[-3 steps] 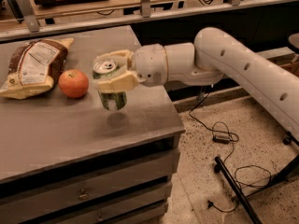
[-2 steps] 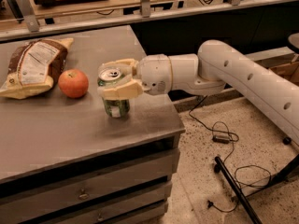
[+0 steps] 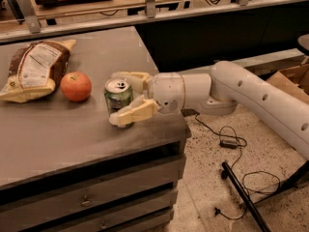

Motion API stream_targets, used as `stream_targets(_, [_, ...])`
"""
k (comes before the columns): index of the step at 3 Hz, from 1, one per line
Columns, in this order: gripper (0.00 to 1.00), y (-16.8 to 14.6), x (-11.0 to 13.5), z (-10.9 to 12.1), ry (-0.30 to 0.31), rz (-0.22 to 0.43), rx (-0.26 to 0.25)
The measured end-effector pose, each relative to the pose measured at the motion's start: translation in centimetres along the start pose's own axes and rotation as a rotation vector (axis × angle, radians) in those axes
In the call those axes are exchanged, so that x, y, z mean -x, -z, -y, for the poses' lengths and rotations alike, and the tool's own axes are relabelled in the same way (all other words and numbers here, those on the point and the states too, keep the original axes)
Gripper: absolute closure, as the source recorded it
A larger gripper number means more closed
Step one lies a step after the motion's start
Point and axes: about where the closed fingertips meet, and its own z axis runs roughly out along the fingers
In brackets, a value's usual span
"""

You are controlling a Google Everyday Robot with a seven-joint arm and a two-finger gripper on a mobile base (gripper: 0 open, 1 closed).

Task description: Place green can upright

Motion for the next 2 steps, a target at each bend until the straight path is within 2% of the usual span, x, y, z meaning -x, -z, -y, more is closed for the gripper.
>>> stream_targets(1, [0.00, 1.7, 0.4, -1.1, 0.021, -0.039, -0.023])
stream_targets(2, [0.00, 4.2, 0.5, -2.5, 0.003, -0.131, -0.055])
